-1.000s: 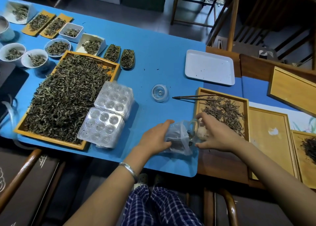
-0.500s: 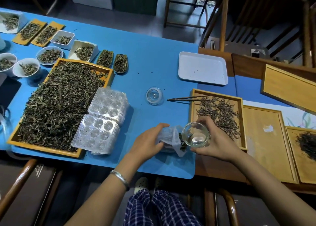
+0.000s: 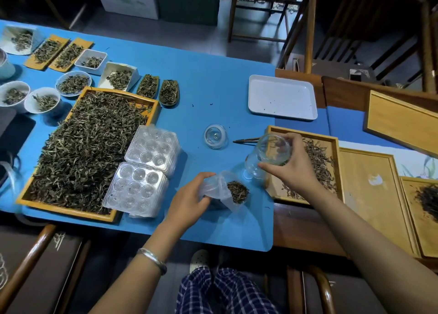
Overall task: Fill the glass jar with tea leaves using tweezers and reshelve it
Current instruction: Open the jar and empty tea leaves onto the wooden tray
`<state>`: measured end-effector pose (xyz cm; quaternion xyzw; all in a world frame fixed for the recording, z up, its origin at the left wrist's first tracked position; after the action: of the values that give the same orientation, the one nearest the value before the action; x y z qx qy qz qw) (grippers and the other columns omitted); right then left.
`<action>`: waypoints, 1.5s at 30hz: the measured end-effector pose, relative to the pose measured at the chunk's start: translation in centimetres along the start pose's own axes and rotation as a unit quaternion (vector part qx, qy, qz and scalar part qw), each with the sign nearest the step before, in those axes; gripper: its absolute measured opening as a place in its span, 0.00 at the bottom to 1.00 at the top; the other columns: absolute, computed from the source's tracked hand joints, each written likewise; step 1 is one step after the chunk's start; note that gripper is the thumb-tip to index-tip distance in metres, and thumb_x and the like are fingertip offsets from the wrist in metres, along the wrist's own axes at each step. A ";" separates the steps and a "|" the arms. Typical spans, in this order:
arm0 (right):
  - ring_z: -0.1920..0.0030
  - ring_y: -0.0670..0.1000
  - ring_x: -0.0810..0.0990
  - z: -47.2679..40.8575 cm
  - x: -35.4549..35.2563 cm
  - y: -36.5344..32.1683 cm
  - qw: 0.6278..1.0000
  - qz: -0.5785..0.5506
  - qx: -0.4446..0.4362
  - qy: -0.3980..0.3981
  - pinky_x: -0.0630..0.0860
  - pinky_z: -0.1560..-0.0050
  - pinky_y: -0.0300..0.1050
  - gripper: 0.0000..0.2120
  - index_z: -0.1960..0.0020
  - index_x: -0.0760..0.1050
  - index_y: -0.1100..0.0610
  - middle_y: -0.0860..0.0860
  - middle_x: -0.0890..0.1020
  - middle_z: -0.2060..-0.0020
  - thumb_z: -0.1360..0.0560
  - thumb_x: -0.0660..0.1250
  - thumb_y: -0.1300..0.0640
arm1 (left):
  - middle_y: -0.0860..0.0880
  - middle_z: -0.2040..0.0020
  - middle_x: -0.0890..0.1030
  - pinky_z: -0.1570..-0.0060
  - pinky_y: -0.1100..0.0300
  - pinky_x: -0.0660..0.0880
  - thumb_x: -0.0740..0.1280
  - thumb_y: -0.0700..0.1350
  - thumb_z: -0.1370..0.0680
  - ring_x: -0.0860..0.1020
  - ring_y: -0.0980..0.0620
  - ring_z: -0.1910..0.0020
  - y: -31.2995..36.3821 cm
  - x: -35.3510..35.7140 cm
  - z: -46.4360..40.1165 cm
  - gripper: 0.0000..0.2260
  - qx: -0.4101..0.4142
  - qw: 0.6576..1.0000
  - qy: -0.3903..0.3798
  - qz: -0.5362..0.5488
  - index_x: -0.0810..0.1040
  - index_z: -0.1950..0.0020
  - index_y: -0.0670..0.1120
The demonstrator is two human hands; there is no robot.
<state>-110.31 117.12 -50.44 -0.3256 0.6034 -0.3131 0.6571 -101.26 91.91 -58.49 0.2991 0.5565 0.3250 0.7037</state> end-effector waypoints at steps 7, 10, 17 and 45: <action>0.45 0.51 0.75 -1.7 5.3 1.2 0.998 0.055 0.012 -0.036 0.71 0.50 0.46 0.35 0.41 0.62 0.53 0.48 0.73 0.46 0.39 0.80 0.50 | 0.60 0.54 0.81 0.57 0.56 0.76 0.65 0.45 0.28 0.80 0.54 0.55 -0.1 -0.4 0.0 0.23 0.001 1.000 0.006 0.008 0.68 0.37 0.64; 0.46 0.51 0.75 -1.4 6.2 2.1 0.997 0.065 0.024 -0.039 0.73 0.50 0.48 0.35 0.42 0.61 0.51 0.48 0.72 0.47 0.39 0.80 0.50 | 0.60 0.55 0.81 0.58 0.56 0.77 0.63 0.46 0.29 0.80 0.54 0.56 -0.2 -0.4 0.0 0.23 -0.007 1.000 0.006 0.009 0.67 0.38 0.66; 0.42 0.49 0.73 -1.2 6.3 2.7 0.996 0.066 0.034 -0.048 0.69 0.48 0.43 0.39 0.37 0.61 0.54 0.48 0.71 0.43 0.39 0.80 0.48 | 0.57 0.55 0.82 0.57 0.49 0.79 0.64 0.44 0.28 0.80 0.53 0.57 -0.3 -0.3 0.1 0.23 -0.009 1.000 0.002 0.017 0.68 0.38 0.66; 0.58 0.55 0.75 7.2 12.7 8.2 0.903 -0.252 0.329 -0.117 0.74 0.56 0.47 0.04 0.58 0.75 0.64 0.59 0.75 0.61 0.25 0.64 0.69 | 0.65 0.54 0.81 0.55 0.56 0.78 0.67 0.47 0.29 0.80 0.61 0.56 -0.4 -0.5 0.7 0.21 -0.012 0.998 0.018 0.061 0.70 0.41 0.67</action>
<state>-102.02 112.17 -64.10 -0.2668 0.2828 -0.6088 0.6915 -100.58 91.22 -58.38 0.3183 0.5462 0.3790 0.6758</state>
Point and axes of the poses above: each hand's wrist, its own z-axis away from the middle knuckle, its own x-axis out of the palm, y = z × x, the point moved 9 cm from there along -z, towards the middle knuckle
